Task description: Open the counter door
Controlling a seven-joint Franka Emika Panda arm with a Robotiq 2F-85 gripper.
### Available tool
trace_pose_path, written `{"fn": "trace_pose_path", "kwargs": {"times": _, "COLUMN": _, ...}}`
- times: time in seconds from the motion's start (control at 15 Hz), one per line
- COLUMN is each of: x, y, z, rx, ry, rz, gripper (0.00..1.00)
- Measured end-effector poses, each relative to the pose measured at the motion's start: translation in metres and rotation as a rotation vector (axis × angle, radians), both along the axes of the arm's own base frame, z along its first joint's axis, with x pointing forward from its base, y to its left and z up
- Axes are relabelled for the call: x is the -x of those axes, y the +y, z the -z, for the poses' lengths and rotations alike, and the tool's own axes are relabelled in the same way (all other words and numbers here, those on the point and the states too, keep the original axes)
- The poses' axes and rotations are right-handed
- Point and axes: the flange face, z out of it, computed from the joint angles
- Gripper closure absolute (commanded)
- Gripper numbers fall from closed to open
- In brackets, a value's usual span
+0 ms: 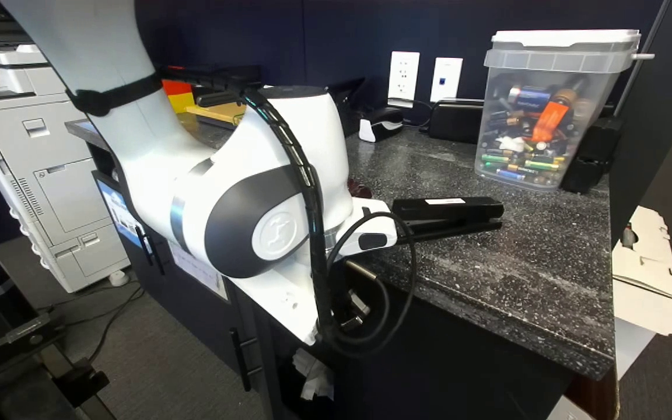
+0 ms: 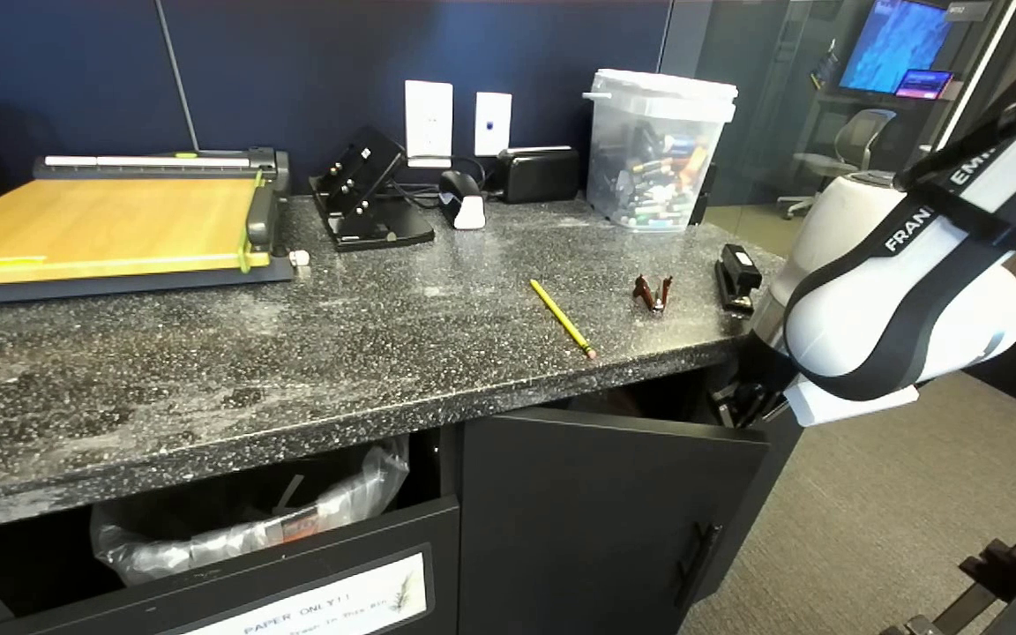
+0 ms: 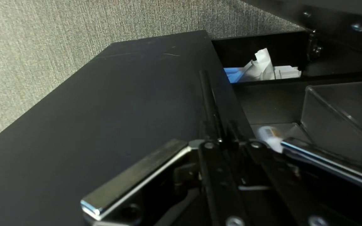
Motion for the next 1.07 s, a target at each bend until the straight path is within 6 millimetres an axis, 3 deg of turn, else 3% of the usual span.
{"fn": "trace_pose_path", "kwargs": {"times": 0.33, "x": 0.025, "y": -0.003, "z": -0.001, "rx": 0.035, "ry": 0.091, "rz": -0.020, "gripper": 0.96}}
{"fn": "trace_pose_path", "kwargs": {"times": 0.6, "x": 0.063, "y": -0.021, "z": -0.002, "rx": 0.082, "ry": 0.240, "rz": -0.069, "gripper": 0.96}}
{"fn": "trace_pose_path", "kwargs": {"times": 0.8, "x": 0.081, "y": -0.027, "z": -0.002, "rx": 0.112, "ry": 0.266, "rz": -0.125, "gripper": 0.96}}
{"fn": "trace_pose_path", "kwargs": {"times": 0.87, "x": 0.091, "y": -0.034, "z": -0.003, "rx": 0.129, "ry": 0.309, "rz": -0.124, "gripper": 0.96}}
{"fn": "trace_pose_path", "kwargs": {"times": 0.93, "x": 0.100, "y": -0.054, "z": -0.006, "rx": 0.166, "ry": 0.353, "rz": -0.107, "gripper": 0.96}}
{"fn": "trace_pose_path", "kwargs": {"times": 1.0, "x": 0.105, "y": -0.083, "z": -0.014, "rx": 0.210, "ry": 0.387, "rz": -0.086, "gripper": 0.96}}
{"fn": "trace_pose_path", "kwargs": {"times": 1.07, "x": 0.111, "y": -0.115, "z": -0.024, "rx": 0.251, "ry": 0.416, "rz": -0.064, "gripper": 0.87}}
